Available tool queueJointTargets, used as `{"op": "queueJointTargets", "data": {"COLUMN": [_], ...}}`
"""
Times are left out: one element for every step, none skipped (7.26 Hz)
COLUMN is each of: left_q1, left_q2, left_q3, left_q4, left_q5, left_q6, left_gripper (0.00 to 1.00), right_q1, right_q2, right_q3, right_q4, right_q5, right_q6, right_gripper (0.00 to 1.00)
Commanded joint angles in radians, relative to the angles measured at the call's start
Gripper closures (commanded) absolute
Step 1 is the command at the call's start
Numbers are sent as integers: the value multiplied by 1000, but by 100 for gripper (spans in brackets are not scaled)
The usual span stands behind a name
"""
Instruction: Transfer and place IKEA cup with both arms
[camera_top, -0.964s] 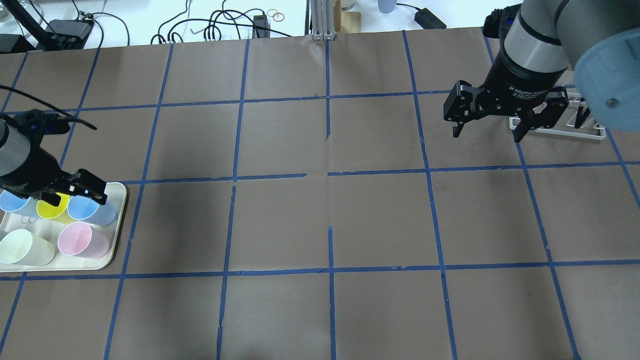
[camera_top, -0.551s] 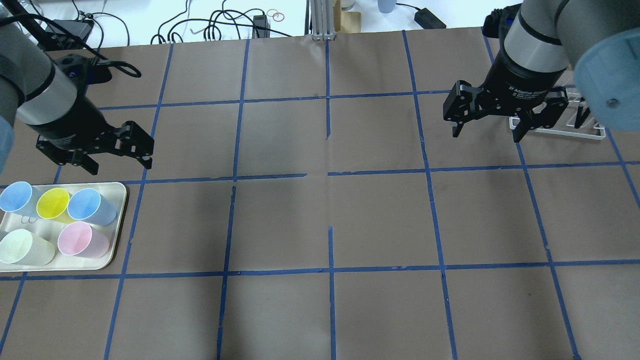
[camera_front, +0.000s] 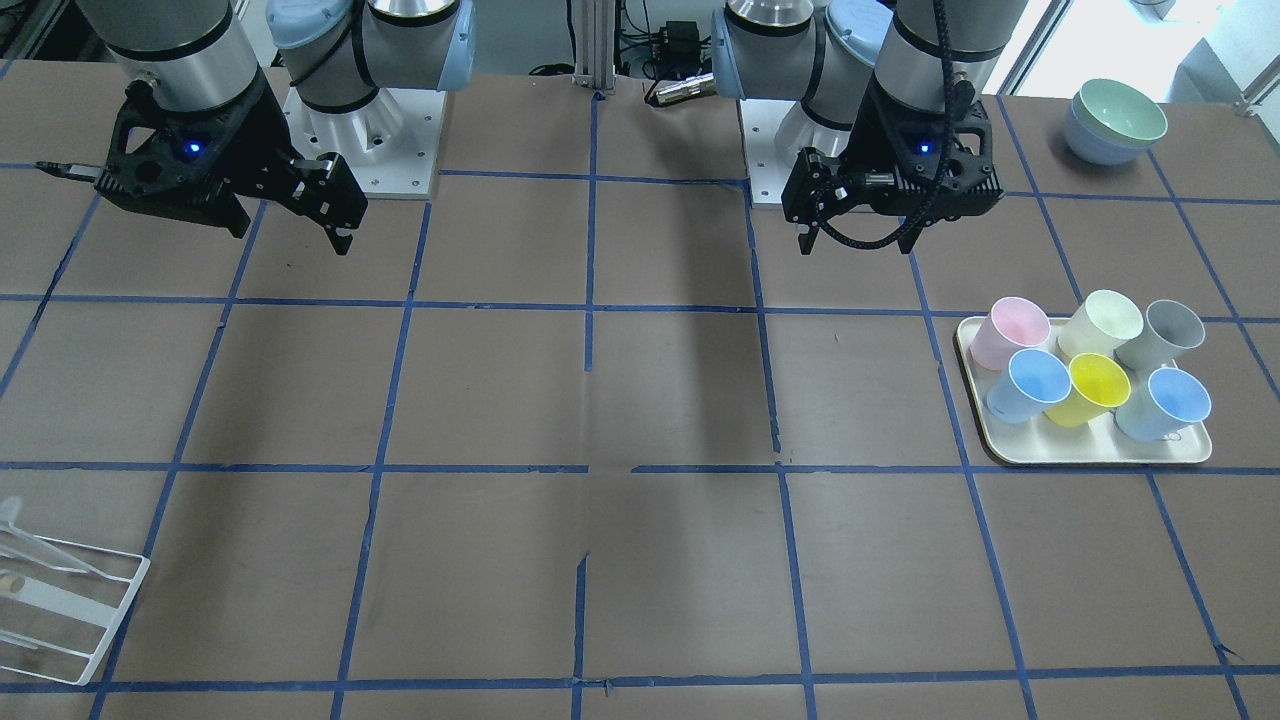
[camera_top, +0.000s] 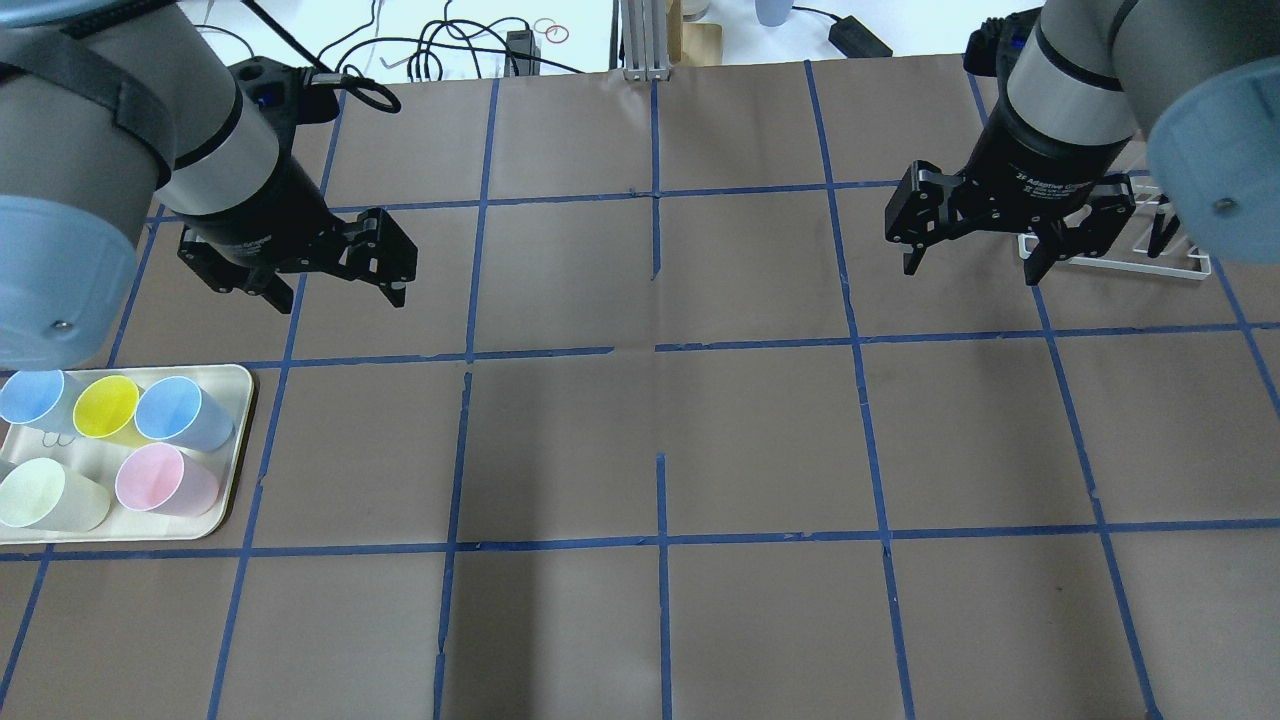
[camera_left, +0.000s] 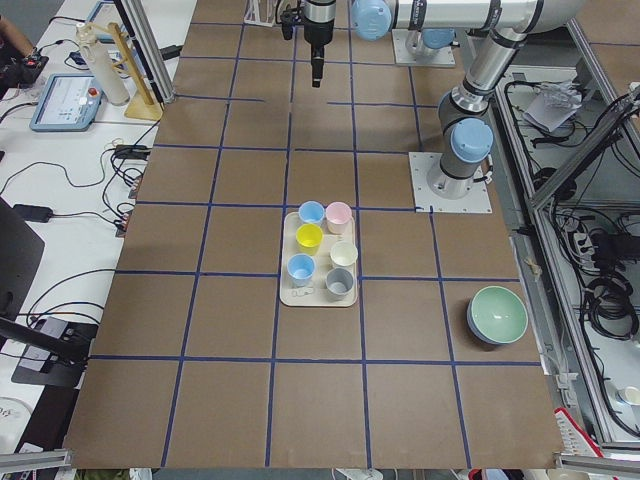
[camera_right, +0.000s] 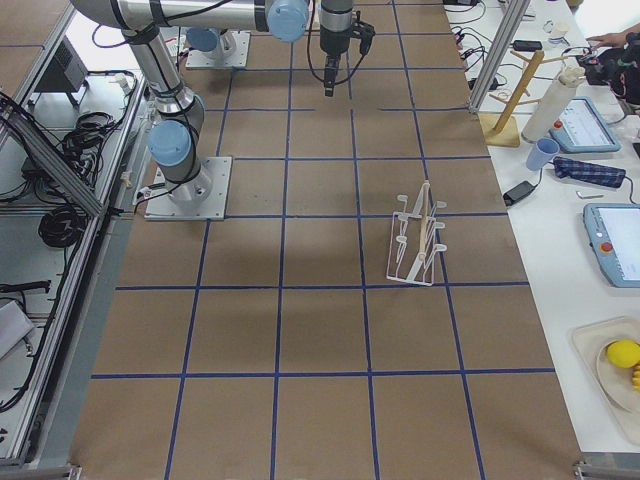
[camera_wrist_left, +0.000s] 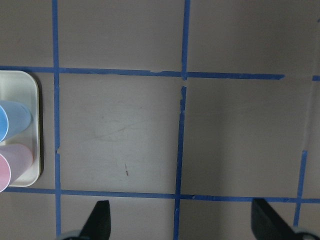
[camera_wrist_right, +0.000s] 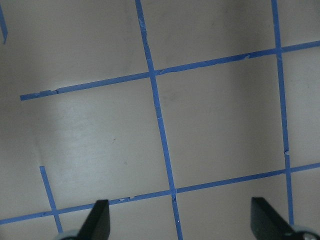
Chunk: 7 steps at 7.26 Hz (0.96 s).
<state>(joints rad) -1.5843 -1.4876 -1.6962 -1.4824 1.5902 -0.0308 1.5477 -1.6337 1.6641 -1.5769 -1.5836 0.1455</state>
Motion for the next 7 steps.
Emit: {"op": "queueJointTargets", "data": {"left_q1": [-11, -13, -13, -14, -16, -16, -16], "left_q2": [-31, -31, -31, -30, -30, -28, -28], "left_q3": [33, 33, 32, 30, 29, 27, 26], "left_q4": [-4, -4, -3, -3, -3, -3, -3], "left_q5": [-3, -1, -1, -3, -3, -3, -3], "left_q6": [-1, -1, -1, -1, -1, -1, -1], "left_gripper": [0, 0, 0, 0, 0, 0, 0], "right_q1": [0, 0, 0, 0, 3, 3, 3], "right_q2": [0, 0, -2, -8, -15, -17, -17], "right_q3": [-1, -1, -1, -3, -4, -3, -3], "right_q4": [2, 2, 2, 3, 14, 15, 12], "right_q5": [-1, 0, 4, 2, 14, 19, 20], "right_q6": [0, 0, 0, 2, 2, 2, 2], "right_gripper": [0, 0, 0, 0, 0, 0, 0]}}
